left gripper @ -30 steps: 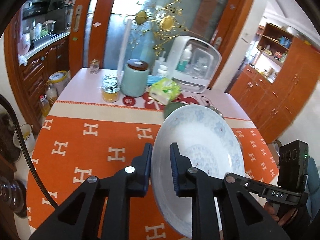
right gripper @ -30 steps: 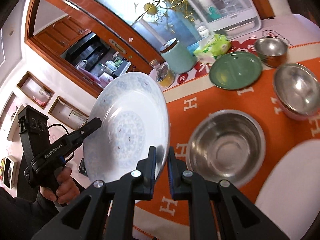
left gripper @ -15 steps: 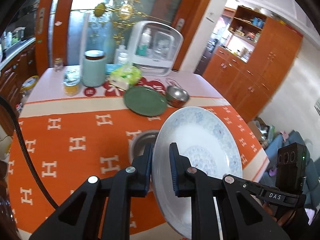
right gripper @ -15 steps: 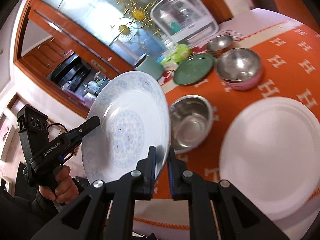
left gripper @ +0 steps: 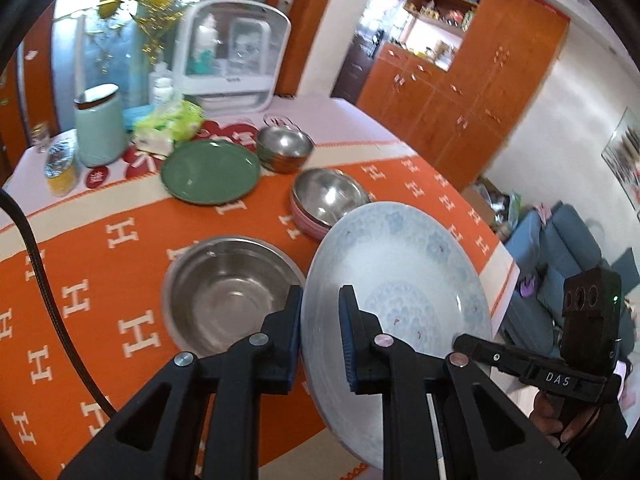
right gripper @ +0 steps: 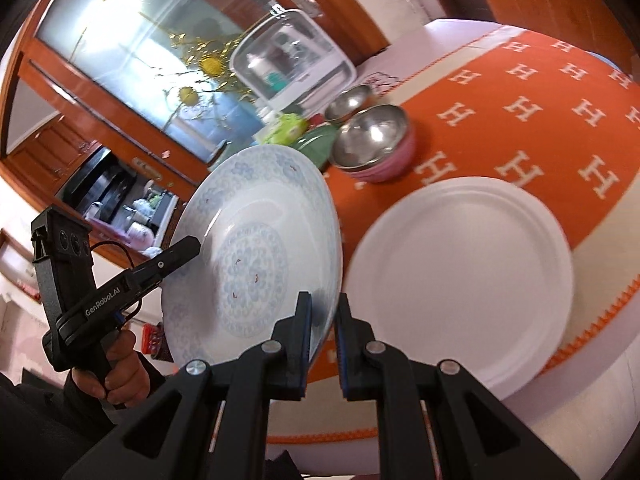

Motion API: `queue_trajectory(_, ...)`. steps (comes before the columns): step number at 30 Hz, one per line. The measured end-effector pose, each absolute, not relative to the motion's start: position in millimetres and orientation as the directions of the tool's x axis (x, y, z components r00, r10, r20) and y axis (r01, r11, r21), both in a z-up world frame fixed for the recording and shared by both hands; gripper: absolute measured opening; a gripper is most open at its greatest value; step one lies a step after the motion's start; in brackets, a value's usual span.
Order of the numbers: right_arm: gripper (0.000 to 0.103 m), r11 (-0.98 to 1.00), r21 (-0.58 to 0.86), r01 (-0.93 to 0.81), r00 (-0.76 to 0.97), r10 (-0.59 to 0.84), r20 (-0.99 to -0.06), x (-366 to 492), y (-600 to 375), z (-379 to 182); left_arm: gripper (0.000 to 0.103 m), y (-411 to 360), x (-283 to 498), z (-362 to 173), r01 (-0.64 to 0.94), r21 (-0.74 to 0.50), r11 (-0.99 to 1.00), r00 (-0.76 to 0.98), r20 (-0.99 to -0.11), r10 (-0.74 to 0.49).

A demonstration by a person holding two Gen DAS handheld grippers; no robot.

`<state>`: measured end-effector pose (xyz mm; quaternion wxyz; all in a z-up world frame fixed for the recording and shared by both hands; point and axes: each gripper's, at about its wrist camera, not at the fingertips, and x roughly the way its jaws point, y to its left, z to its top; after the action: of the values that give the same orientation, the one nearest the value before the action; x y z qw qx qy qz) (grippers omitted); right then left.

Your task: Organize plates and bowls

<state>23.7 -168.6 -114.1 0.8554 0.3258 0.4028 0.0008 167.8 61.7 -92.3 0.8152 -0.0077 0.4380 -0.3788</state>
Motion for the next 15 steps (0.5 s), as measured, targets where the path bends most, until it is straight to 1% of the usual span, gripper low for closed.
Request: queue_trajectory(15, 0.012, 0.756, 0.511, 0.41, 0.606, 0.193, -0.772, 15, -212, -158, 0.015, -7, 169, -148, 0.658, -0.318, 0.682, 0.181, -0.812, -0.554)
